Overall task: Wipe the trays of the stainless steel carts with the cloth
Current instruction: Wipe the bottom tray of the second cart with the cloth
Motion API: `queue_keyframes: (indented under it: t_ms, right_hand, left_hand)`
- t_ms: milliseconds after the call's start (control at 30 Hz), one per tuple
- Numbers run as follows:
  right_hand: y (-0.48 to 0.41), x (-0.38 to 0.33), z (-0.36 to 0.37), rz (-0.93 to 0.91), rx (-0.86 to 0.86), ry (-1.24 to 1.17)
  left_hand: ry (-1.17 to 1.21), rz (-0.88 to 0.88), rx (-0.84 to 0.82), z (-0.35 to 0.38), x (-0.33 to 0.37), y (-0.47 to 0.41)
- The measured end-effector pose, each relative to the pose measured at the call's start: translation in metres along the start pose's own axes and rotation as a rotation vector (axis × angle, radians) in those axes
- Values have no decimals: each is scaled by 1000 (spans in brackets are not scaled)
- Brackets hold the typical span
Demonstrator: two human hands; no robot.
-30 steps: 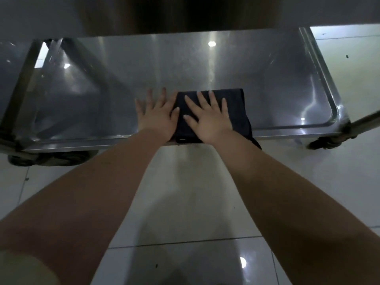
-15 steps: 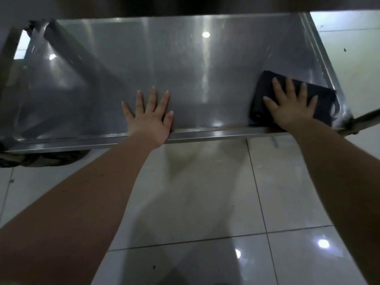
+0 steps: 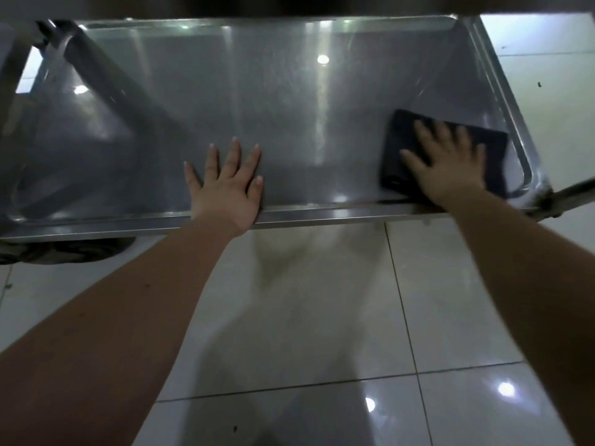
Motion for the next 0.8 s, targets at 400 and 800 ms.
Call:
queue_keyframes:
  t_ms: [400,800]
  right_hand:
    - [73,-189,32,-307,-120,39]
    - [31,-127,-17,-132,4,-154]
  left_hand:
    - [-12,6,-56,5,-2,-1]
    - [118,282,96,-37,86,-23]
Point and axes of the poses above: each hand's wrist, its own y-axis away from the middle knuckle, its own z-axis out of the palm, x = y × z, the point moved 9 cm from there along -y, towards the middle knuckle, and after that the axes turned 8 degrees about x, right-handed, at the moved point
